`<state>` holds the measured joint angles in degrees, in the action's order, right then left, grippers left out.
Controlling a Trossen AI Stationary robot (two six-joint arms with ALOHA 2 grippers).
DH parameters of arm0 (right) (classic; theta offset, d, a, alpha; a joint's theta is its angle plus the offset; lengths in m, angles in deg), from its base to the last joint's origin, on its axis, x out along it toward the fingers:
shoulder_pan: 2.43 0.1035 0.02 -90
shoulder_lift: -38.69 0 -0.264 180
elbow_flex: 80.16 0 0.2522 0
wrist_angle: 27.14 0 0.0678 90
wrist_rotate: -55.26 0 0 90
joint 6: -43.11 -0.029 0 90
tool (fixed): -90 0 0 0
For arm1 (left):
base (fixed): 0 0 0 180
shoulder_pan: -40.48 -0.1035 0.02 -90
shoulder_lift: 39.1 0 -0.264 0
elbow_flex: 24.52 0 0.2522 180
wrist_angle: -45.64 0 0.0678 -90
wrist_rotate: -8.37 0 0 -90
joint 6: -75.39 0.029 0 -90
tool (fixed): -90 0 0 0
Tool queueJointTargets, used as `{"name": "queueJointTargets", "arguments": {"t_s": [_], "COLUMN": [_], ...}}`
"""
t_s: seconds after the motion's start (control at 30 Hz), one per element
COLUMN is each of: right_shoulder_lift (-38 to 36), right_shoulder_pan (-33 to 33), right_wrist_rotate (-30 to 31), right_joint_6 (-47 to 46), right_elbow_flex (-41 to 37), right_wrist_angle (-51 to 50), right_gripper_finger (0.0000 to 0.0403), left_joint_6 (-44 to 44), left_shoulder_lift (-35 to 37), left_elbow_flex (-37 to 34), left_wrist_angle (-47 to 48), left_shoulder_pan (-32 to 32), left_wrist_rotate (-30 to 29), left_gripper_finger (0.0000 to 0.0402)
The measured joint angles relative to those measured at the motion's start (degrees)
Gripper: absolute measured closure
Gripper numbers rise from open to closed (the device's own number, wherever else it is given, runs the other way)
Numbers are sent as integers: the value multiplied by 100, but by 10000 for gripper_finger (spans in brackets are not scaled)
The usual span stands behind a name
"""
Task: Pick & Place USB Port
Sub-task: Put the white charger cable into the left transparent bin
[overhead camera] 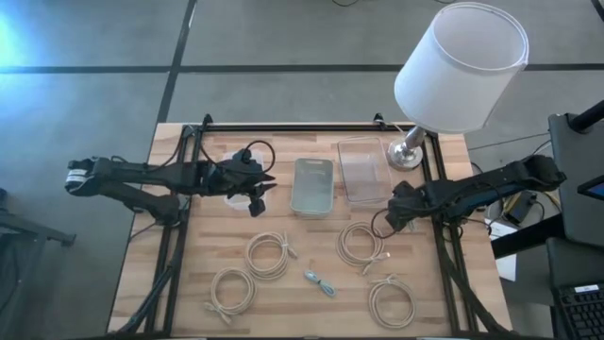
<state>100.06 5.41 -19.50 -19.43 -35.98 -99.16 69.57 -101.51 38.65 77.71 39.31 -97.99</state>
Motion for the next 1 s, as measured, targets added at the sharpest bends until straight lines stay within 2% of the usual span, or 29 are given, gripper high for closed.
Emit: {"name": "queueJointTargets", "arguments": {"t_s": [0.57,0.73,1.0], "right_shoulder_lift": [1325,1431,1209], "right_shoulder_pan": [-252,-250,-251], "right_wrist_rotate": [304,273,148], "right_joint_6": [-382,-352,92], "right_elbow_flex": [-189,-184,-182], "right_wrist_angle": [244,258,254], "right_gripper_finger": [262,298,386], "left_joint_6": [2,4,7], "left_shoulder_lift": [-1,-1,0], "left_elbow_flex": [0,0,0], "left_wrist_angle": [-9,-10,-9], "left_shoulder_pan": [0,0,0], "left_wrist_rotate": [-2,0,0], "left_gripper_finger": [321,321,321]}}
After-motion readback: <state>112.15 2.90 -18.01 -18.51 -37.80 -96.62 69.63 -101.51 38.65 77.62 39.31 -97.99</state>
